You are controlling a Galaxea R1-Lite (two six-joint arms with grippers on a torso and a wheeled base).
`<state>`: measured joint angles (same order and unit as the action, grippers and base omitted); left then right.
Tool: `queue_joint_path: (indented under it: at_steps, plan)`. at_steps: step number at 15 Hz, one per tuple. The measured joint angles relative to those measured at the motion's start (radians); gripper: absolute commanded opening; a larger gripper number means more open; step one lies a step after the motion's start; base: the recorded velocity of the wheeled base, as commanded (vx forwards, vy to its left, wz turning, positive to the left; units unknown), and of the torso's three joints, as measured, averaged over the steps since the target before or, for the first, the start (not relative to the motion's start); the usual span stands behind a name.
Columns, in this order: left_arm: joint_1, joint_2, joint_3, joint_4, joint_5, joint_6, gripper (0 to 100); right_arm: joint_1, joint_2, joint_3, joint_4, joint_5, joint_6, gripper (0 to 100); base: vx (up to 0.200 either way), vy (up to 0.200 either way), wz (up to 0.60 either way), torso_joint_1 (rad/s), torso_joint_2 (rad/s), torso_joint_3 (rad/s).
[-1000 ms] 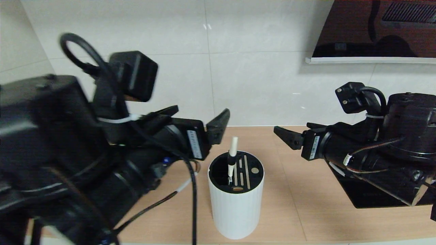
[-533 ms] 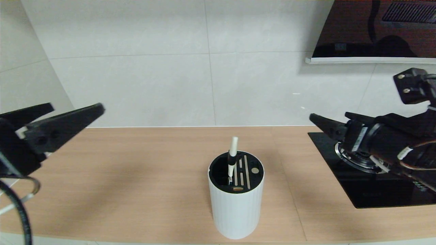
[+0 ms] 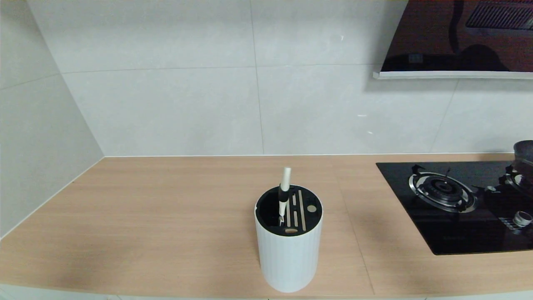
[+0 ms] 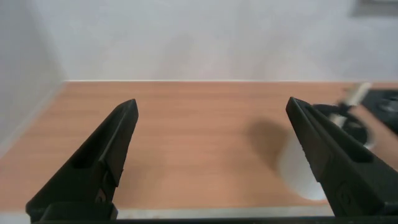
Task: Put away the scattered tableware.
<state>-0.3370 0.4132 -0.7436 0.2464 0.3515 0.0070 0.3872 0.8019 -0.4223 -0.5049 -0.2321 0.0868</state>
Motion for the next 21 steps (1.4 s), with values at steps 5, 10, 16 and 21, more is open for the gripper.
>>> queue_joint_path:
  at_steps: [5, 10, 16, 21]
  plan:
    - [0.142, -0.23, 0.102, 0.017, 0.0, 0.133, 100, -0.133, -0.406, 0.027, 0.26, 0.014, -0.151, 100, 0.0, 0.0, 0.0, 0.0, 0.0, 0.0]
    - [0.271, -0.322, 0.212, -0.045, 0.005, 0.078, 100, -0.302, -0.666, 0.057, 0.353, 0.015, -0.238, 100, 0.0, 0.0, 0.0, 0.0, 0.0, 0.0]
    - [0.335, -0.409, 0.465, -0.131, -0.047, 0.084, 100, -0.383, -0.792, 0.217, 0.42, 0.147, -0.19, 100, 0.0, 0.0, 0.0, 0.0, 0.0, 0.0]
    - [0.337, -0.414, 0.729, -0.275, -0.222, -0.024, 100, -0.384, -0.802, 0.412, 0.505, 0.246, -0.064, 100, 0.0, 0.0, 0.0, 0.0, 0.0, 0.0]
